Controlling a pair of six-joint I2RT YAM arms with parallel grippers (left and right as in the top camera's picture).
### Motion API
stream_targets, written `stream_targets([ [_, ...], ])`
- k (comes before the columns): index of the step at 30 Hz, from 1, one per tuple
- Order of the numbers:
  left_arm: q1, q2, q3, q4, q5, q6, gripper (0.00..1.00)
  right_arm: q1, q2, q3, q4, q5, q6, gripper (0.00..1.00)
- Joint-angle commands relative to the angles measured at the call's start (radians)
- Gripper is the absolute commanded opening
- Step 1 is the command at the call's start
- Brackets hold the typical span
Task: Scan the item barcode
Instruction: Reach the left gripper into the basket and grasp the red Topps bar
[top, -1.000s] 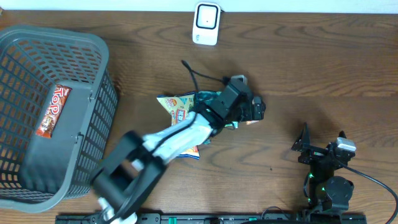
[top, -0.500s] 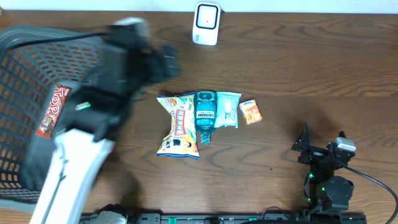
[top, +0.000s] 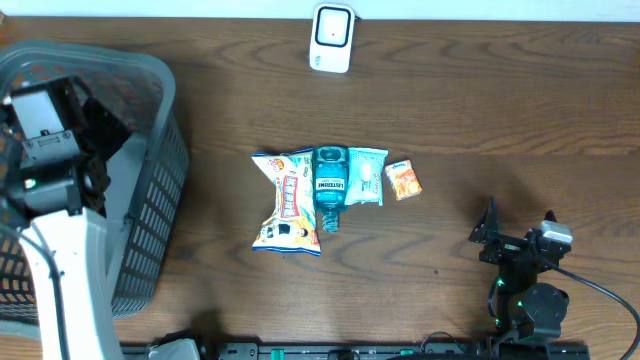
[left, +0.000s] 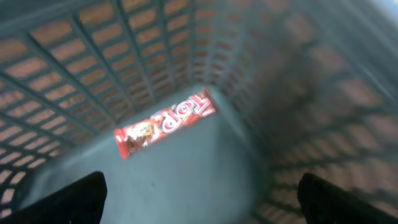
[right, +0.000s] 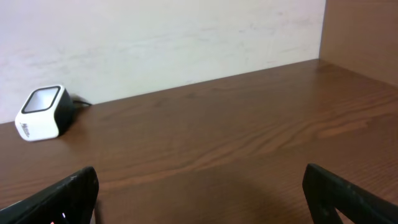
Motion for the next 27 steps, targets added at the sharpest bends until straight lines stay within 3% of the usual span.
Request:
stream_targets([
  [1,0.063,0.043,-0.148,0.122,0.093,0.069,0.98,0.000,-0.002,-0.001,-0.003,-0.002,-0.015,0.99],
  [8,0.148,0.163,-0.257,0.357,0.092,0.093,0.98,0.000,-0.002,-0.001,-0.003,-0.002,-0.015,0.99],
  [16,0.156,0.383,-0.257,0.497,0.090,0.312,0.98,0.000,-0.002,-0.001,-0.003,-0.002,-0.015,0.99],
  [27,0.242,0.470,-0.257,0.582,0.091,0.315,0.98,0.000,-0.002,-0.001,-0.003,-0.002,-0.015,0.99],
])
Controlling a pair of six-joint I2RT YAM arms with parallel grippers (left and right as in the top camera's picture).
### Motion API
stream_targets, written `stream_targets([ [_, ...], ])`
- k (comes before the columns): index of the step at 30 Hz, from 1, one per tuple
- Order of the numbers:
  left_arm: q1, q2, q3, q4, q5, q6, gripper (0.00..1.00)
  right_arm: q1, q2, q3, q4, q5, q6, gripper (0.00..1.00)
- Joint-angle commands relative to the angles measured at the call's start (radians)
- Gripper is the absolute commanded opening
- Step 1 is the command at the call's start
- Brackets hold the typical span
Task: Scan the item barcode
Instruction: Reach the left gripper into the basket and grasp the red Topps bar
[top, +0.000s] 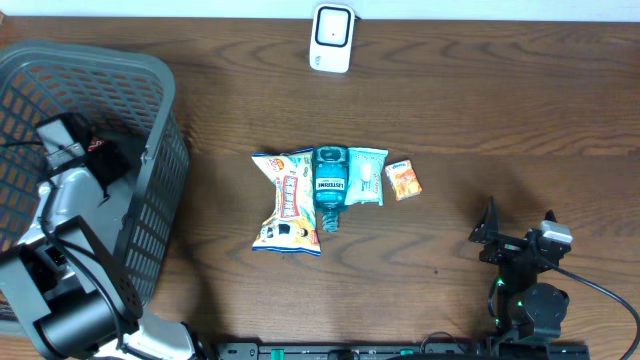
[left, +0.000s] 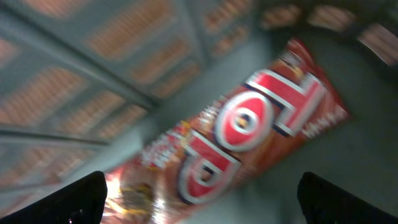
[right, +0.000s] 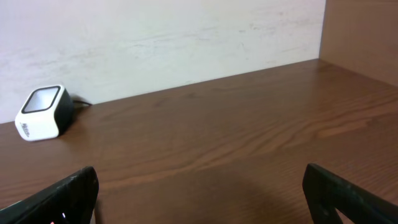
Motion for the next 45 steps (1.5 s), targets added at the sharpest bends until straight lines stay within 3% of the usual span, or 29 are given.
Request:
stream_targets([
  [1,0.035,0.001,0.004,0.011,-0.002,0.023,0.98,0.000,-0.002,-0.001,-0.004,-0.002,-0.014,0.99],
  [15,0.050,0.120,0.004,-0.023,0.125,0.014,0.98,0.000,-0.002,-0.001,-0.004,-0.002,-0.014,0.99],
  [18,0.050,0.119,0.004,-0.058,0.126,-0.027,0.83,0.000,-0.002,-0.001,-0.004,-0.002,-0.014,0.99],
  [24,0.050,0.119,0.004,-0.104,0.126,-0.092,0.23,0.000,-0.002,-0.001,-0.004,-0.002,-0.014,0.99],
  [26,0.050,0.117,0.004,-0.123,0.127,-0.103,0.08,0.000,-0.002,-0.001,-0.004,-0.002,-0.014,0.99],
  [33,0.050,0.026,0.006,-0.188,0.126,-0.119,0.07,0.000,-0.002,-0.001,-0.004,-0.002,-0.014,0.99],
  [45,0.050,-0.438,0.006,-0.224,0.135,-0.308,0.07,0.000,-0.002,-0.001,-0.004,-0.002,-0.014,0.99],
])
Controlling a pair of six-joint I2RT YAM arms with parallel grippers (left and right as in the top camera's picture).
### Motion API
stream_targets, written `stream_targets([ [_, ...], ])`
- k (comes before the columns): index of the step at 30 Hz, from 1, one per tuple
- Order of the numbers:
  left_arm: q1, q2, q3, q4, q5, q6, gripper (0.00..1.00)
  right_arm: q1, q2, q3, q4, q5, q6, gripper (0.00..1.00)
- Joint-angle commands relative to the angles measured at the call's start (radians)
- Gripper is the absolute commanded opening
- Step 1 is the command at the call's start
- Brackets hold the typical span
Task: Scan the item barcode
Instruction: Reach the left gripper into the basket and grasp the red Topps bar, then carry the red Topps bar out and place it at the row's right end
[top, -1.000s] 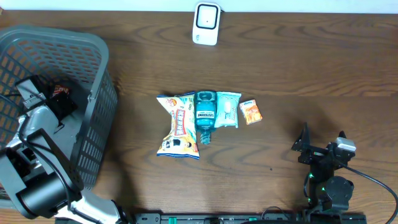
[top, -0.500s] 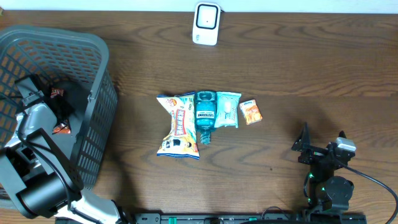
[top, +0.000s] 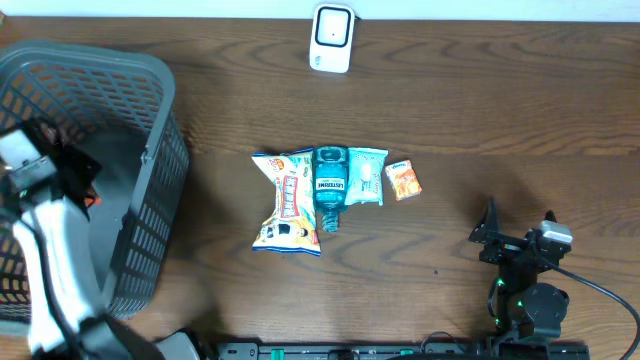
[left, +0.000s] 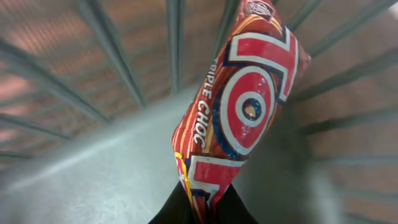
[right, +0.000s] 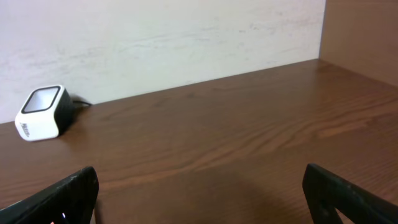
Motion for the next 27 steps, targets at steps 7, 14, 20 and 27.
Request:
stream_targets([
  [7,-0.001,-0.336,0.006,0.027,0.298,-0.124,0.07,0.000,-0.001,-0.001,-0.004,-0.002,-0.014,0.99],
  [14,-0.176,-0.499,0.006,0.077,0.556,-0.257,0.07,0.000,-0.001,-0.001,-0.004,-0.002,-0.014,0.99],
  [20,-0.533,-0.483,0.006,0.090,0.471,-0.257,0.07,0.000,-0.001,-0.001,-0.004,-0.002,-0.014,0.99],
  [27,-0.953,-0.291,0.006,0.222,0.242,-0.266,0.07,0.000,-0.001,-0.001,-0.004,-0.002,-0.014,0.99],
])
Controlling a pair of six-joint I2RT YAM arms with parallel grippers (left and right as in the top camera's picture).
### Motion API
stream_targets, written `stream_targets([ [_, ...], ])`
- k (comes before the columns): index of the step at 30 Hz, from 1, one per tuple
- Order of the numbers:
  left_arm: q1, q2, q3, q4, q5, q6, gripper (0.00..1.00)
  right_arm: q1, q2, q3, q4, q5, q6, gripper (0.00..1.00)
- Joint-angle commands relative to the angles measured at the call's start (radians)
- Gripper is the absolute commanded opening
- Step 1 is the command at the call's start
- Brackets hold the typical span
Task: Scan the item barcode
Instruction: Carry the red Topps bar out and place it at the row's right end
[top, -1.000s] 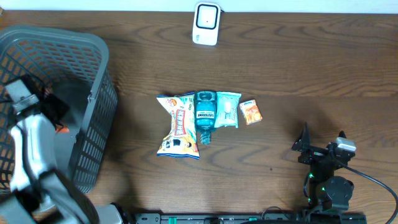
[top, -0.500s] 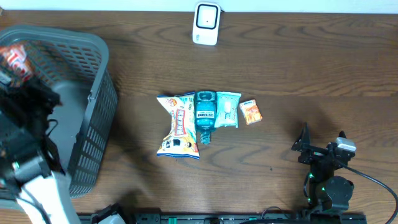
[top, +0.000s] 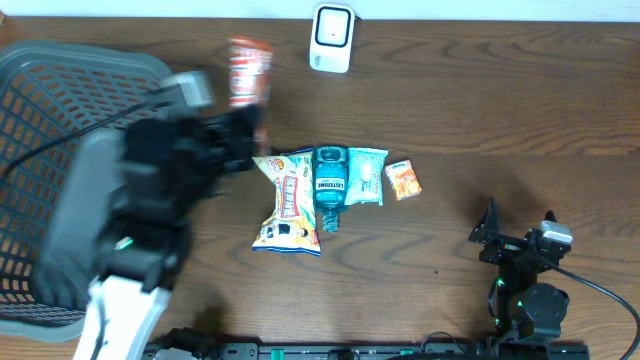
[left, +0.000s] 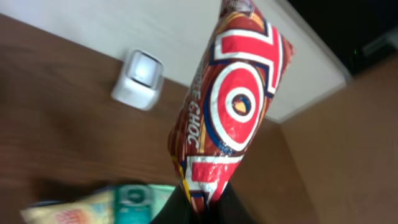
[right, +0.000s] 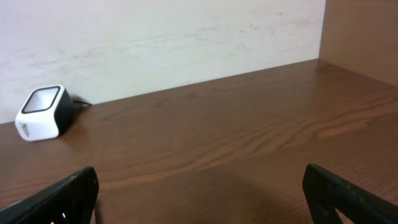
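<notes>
My left gripper is shut on the lower end of a red "Top" chocolate bar wrapper. In the overhead view the bar is held above the table, left of the white barcode scanner. The scanner also shows in the left wrist view beyond the bar, and as the same scanner far left in the right wrist view. My right gripper rests open at the table's near right, nothing between its fingers.
A grey mesh basket stands at the left. Mid-table lie a snack bag, a teal mouthwash bottle, a pale packet and a small orange packet.
My left arm has moved from inside the basket out to the right and now holds the bar over the table near the scanner. The right arm has not moved.
The left gripper was open above the bar lying in the basket, then open and close over it. Then it was shut on the bar's end inside the basket. Now the bar is out of the basket, held near the scanner. The right gripper stayed open and still.
</notes>
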Motion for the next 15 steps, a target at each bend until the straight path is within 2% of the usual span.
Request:
stream_targets([
  [1,-0.158,0.111,0.006,0.070,-0.127,-0.017,0.07,0.000,-0.001,-0.001,-0.004,-0.002,-0.015,0.99],
  [5,-0.311,0.310,0.006,0.249,-0.159,-0.075,0.07,0.000,-0.001,-0.001,-0.004,-0.002,-0.015,0.99],
  [9,-0.378,0.511,0.006,0.437,-0.158,-0.169,0.07,0.000,-0.001,-0.001,-0.004,-0.002,-0.015,0.99],
  [15,-0.440,0.768,0.006,0.695,-0.096,-0.389,0.07,0.000,-0.001,-0.001,-0.004,-0.002,-0.015,0.99],
])
